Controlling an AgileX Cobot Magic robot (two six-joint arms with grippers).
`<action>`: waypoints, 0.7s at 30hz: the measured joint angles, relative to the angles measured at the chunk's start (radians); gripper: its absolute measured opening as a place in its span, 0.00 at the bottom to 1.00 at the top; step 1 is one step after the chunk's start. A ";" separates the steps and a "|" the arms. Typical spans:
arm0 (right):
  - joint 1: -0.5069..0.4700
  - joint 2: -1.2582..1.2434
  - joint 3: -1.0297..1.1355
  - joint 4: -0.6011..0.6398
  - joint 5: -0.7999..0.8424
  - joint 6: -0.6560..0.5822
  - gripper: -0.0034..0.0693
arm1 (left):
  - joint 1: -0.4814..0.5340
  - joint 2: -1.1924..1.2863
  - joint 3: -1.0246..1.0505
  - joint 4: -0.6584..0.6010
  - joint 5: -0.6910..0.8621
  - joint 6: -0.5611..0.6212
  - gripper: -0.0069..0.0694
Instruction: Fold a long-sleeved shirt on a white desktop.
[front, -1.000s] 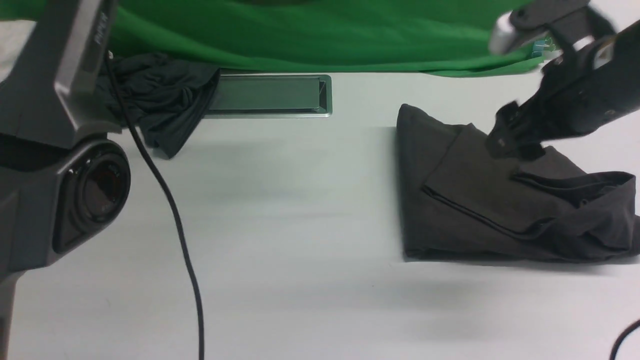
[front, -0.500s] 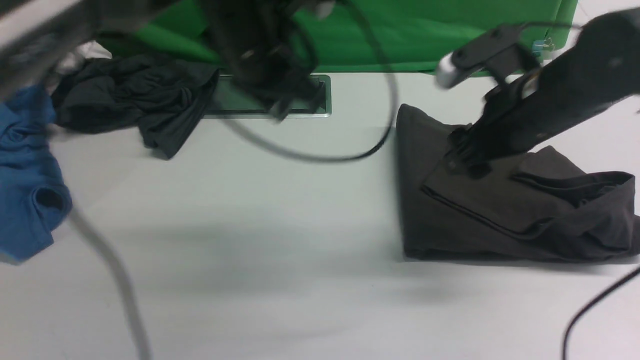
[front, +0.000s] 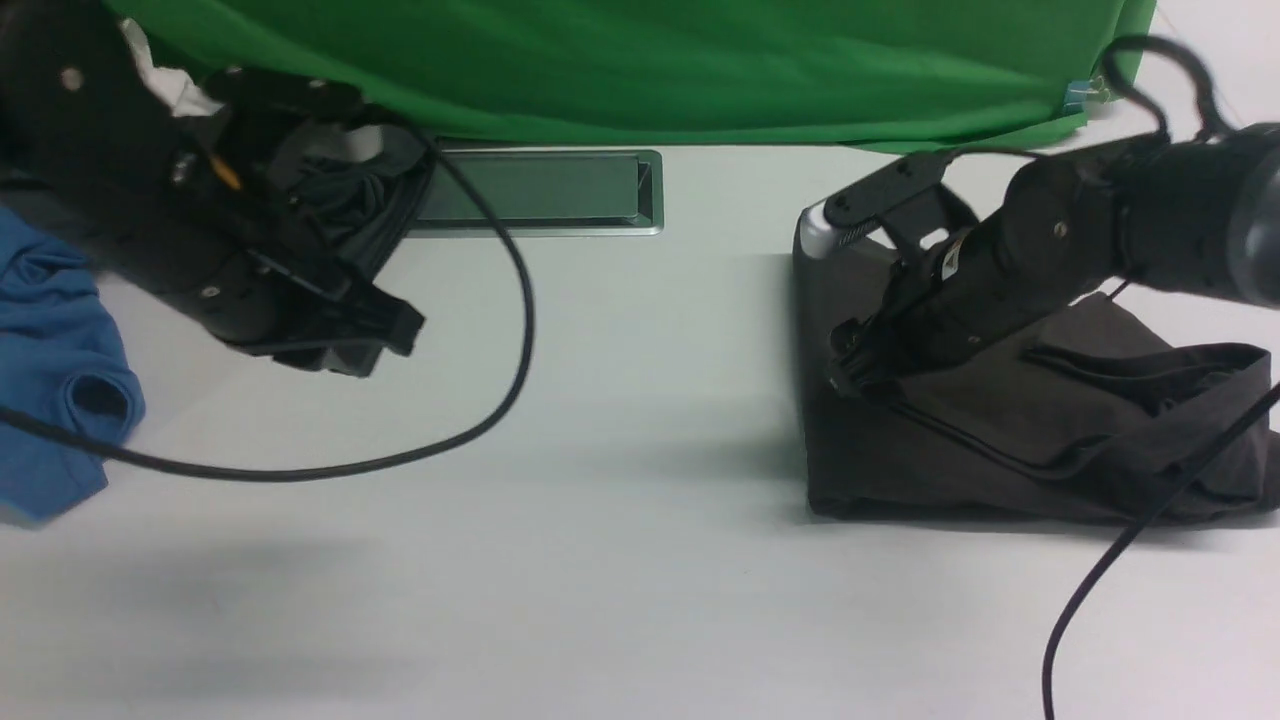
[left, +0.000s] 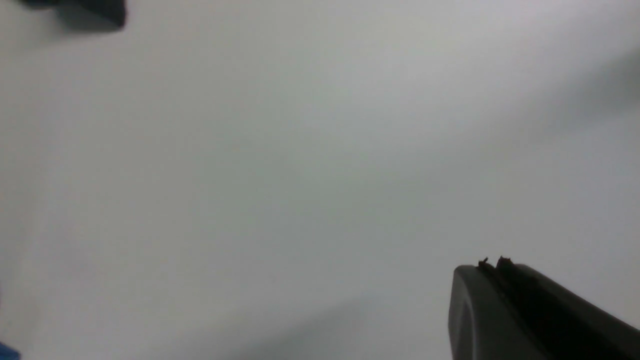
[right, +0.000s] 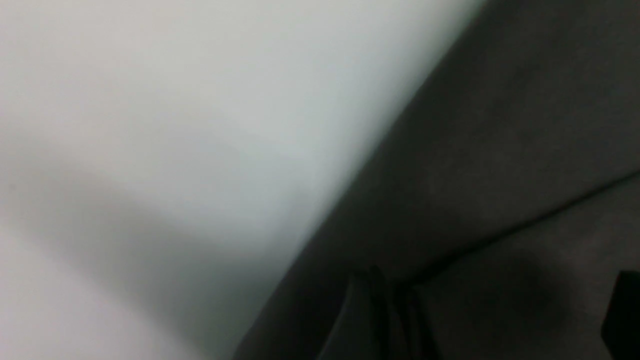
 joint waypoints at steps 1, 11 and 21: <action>0.000 0.007 0.000 0.000 -0.002 0.000 0.81 | 0.006 -0.001 0.001 -0.002 -0.005 0.000 0.14; 0.000 0.018 0.000 -0.004 -0.018 0.004 0.13 | 0.012 -0.004 0.001 -0.017 -0.033 0.000 0.14; -0.106 -0.057 -0.080 -0.125 0.077 0.012 0.10 | 0.016 -0.005 0.002 -0.018 -0.034 0.000 0.14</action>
